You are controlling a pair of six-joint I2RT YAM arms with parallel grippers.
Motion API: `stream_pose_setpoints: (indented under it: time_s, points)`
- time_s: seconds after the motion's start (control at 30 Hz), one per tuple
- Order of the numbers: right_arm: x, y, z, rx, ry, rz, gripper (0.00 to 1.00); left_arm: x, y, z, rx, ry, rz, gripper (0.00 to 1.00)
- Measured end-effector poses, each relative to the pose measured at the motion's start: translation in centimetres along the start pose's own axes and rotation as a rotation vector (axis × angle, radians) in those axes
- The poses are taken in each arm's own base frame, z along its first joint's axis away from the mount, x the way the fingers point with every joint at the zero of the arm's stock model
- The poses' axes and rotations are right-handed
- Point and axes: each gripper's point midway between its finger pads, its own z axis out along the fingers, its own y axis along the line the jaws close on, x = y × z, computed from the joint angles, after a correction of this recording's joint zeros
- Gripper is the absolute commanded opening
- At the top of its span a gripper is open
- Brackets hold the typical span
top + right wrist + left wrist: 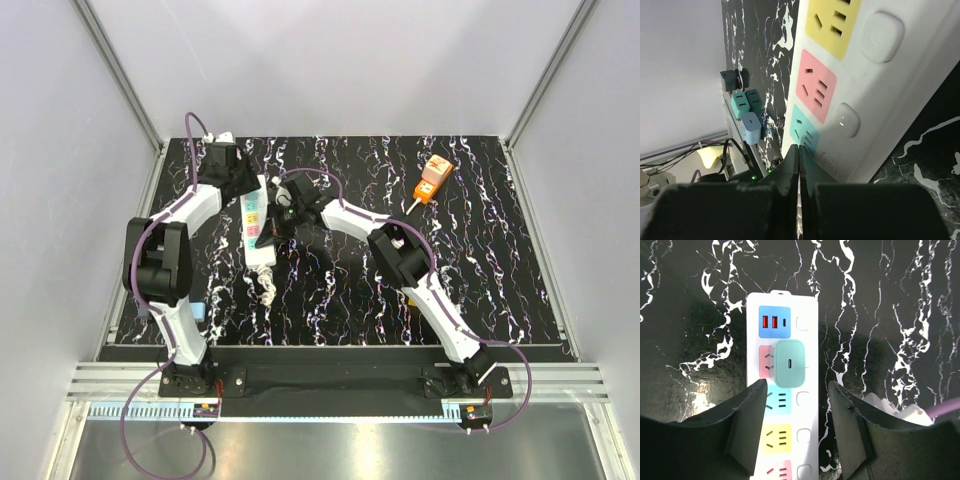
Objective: Pull the plug off the socket
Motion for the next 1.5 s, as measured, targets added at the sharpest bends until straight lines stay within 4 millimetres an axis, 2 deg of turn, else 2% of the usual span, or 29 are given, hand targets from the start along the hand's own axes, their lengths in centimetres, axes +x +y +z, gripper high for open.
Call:
stream_pose_setpoints:
  time_s: [0.23, 0.37, 0.47, 0.53, 0.67, 0.87, 1.0, 1.23, 1.3, 1.37, 1.5]
  points:
    - [0.0, 0.1, 0.0, -0.011, -0.006, 0.0, 0.0, 1.2, 0.6, 1.7, -0.016, 0.029, 0.025, 0.6]
    - [0.0, 0.1, -0.1, -0.011, -0.006, 0.005, 0.0, 1.8, 0.8, 3.5, -0.027, 0.047, 0.038, 0.57]
    - [0.0, 0.1, -0.1, -0.011, -0.006, 0.009, 0.0, 2.4, 1.3, 4.0, -0.043, 0.06, 0.044, 0.54]
    - [0.0, 0.0, 0.0, -0.011, -0.006, 0.01, 0.0, 2.3, 1.4, 4.1, -0.048, 0.057, 0.045, 0.47]
    - [0.0, 0.0, -0.1, -0.021, -0.011, 0.004, 0.0, 2.0, 1.3, 4.1, -0.05, 0.05, 0.05, 0.23]
    - [-0.4, -0.2, -0.8, -0.035, -0.04, -0.003, 0.0, 1.9, 1.4, 4.1, -0.051, 0.049, 0.06, 0.09]
    - [-2.5, -0.8, -1.8, -0.018, -0.085, 0.019, 0.0, 1.9, 1.4, 4.1, -0.051, 0.048, 0.06, 0.07]
    - [-10.8, -2.5, -3.3, -0.002, -0.254, 0.024, 0.0, 1.9, 1.4, 4.1, -0.05, 0.046, 0.06, 0.04]
    - [-12.2, -2.6, -3.4, -0.012, -0.283, 0.018, 0.0, 1.9, 1.4, 4.1, -0.05, 0.046, 0.06, 0.04]
    - [-12.5, -3.1, -3.2, -0.004, -0.293, 0.03, 0.0, 1.9, 1.4, 4.1, -0.05, 0.045, 0.059, 0.0]
    - [-12.1, -3.8, -2.6, 0.02, -0.287, 0.052, 0.0, 1.8, 1.4, 4.1, -0.055, 0.044, 0.061, 0.0]
